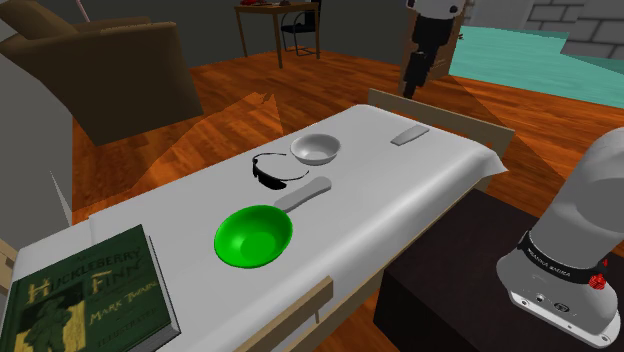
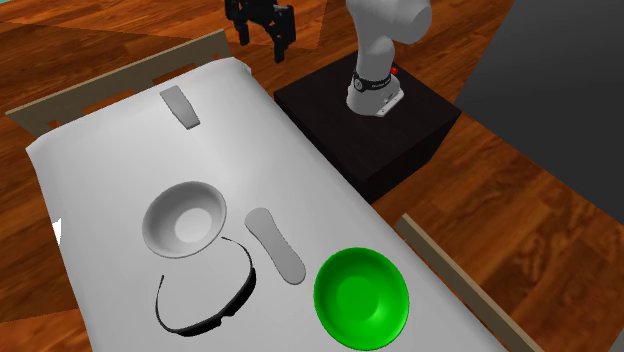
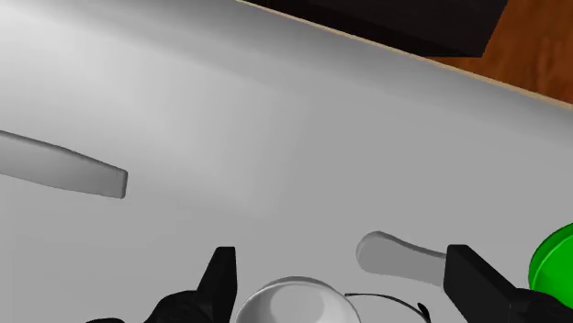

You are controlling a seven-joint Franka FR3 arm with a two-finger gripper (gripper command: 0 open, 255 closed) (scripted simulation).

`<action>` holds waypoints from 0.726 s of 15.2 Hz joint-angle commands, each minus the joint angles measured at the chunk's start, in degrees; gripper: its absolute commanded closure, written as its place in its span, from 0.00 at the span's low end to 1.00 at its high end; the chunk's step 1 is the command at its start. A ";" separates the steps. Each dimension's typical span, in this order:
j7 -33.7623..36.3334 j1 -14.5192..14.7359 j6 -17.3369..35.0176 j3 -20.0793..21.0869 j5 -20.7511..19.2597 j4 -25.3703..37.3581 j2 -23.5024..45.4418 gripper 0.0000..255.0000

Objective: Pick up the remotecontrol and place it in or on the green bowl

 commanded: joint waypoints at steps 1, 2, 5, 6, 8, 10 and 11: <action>-3.46 1.36 2.76 -0.24 -0.09 0.97 3.99 0.00; -5.15 2.00 4.16 -0.34 -0.11 1.44 6.02 0.00; -10.13 3.82 8.05 -0.48 -0.09 3.15 12.12 0.00; -11.78 4.39 9.24 -0.45 -0.06 3.81 14.14 0.00; -15.01 5.51 11.48 -0.34 0.00 5.26 18.17 0.00; -18.17 6.55 13.53 -0.07 0.07 6.85 22.16 0.00; -19.72 7.03 14.49 0.12 0.09 7.69 24.13 0.00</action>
